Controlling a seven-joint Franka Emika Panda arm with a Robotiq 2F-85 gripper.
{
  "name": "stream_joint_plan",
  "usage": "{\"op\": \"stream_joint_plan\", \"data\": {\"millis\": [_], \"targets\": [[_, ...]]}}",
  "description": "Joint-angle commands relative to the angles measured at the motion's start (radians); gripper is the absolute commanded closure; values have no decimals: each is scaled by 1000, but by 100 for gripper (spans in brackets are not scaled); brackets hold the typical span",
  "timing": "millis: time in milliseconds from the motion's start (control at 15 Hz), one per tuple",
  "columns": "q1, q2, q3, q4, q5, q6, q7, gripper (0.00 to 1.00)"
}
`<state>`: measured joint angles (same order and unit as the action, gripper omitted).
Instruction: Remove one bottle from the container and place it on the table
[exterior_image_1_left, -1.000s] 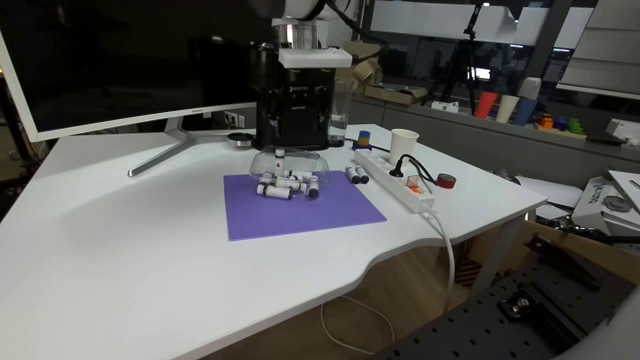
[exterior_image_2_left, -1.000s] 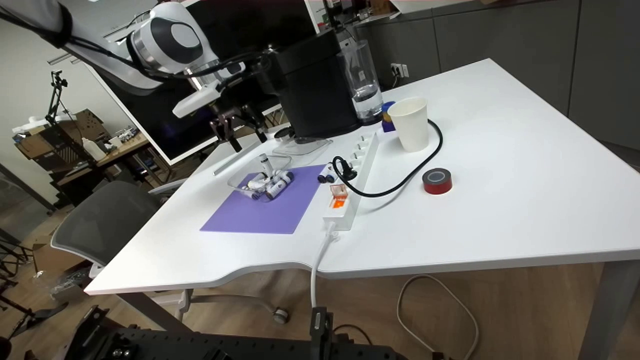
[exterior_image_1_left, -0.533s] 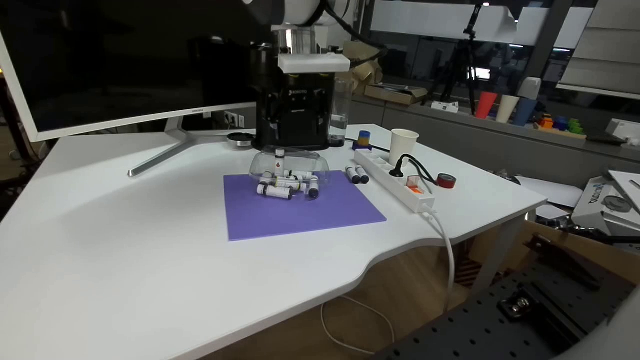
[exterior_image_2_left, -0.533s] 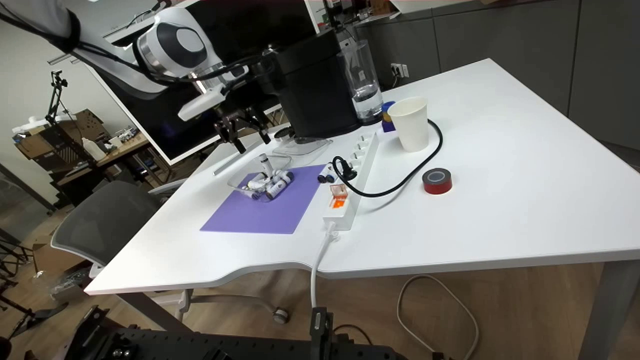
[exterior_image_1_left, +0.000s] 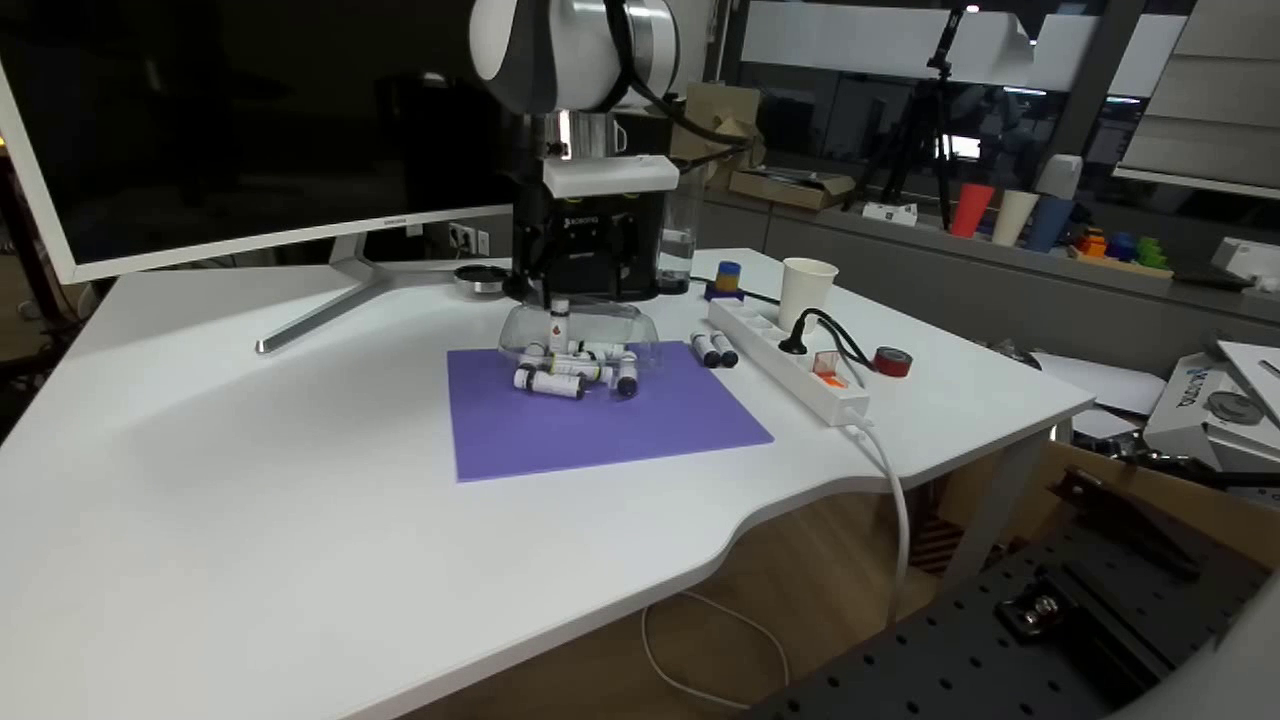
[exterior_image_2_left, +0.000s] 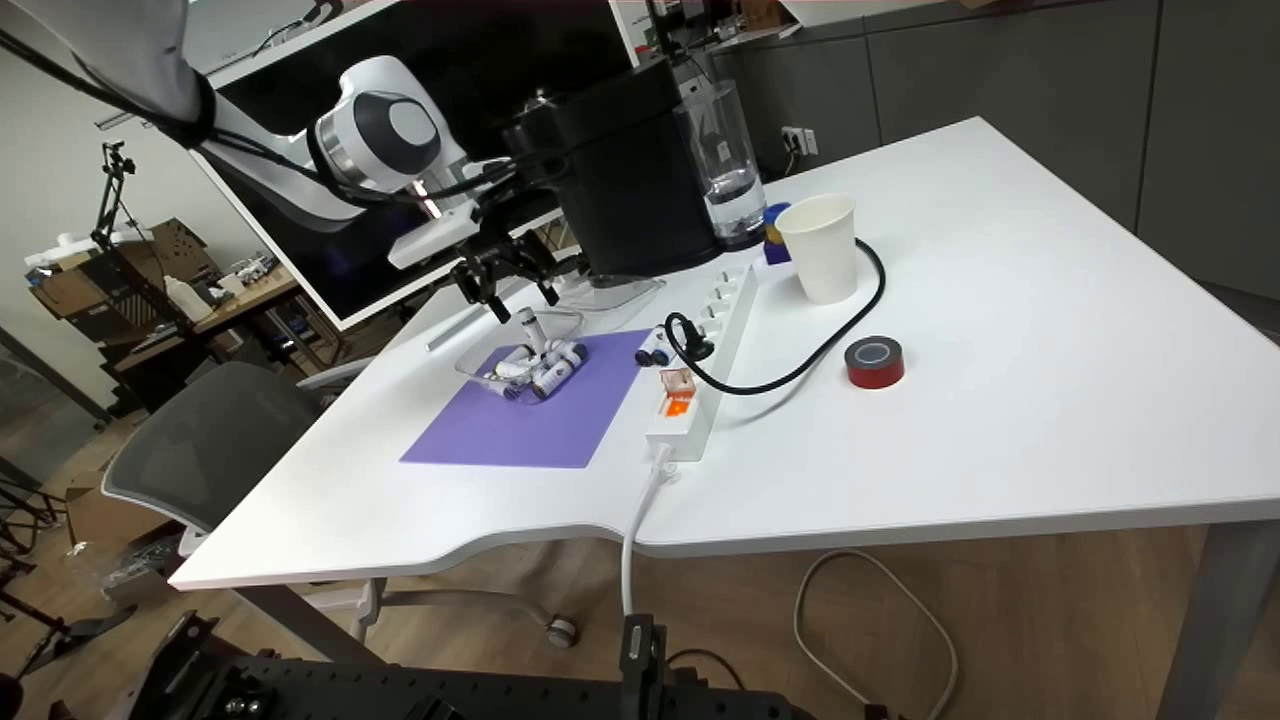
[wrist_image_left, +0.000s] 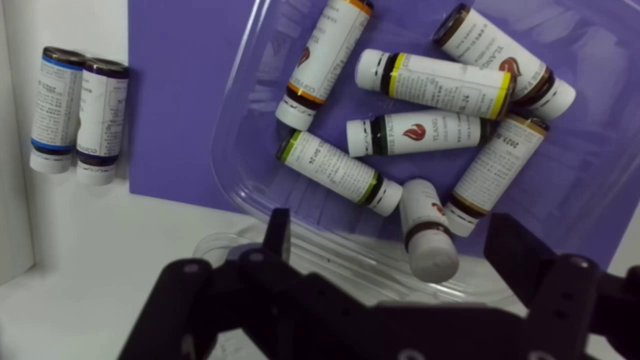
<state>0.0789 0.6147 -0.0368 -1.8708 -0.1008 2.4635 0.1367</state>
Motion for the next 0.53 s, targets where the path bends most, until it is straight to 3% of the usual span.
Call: {"op": "stream_joint_plan", "data": {"millis": [0, 133, 200, 267, 467], "targets": [[33, 32, -15, 47, -16, 2, 35, 0], [44, 40, -18, 55, -17, 11, 38, 0], [46, 44, -18, 59, -13, 13, 39, 25], [46, 47, -17, 61, -10, 14, 38, 26], [43, 54, -17, 68, -3, 12, 33, 48]]}}
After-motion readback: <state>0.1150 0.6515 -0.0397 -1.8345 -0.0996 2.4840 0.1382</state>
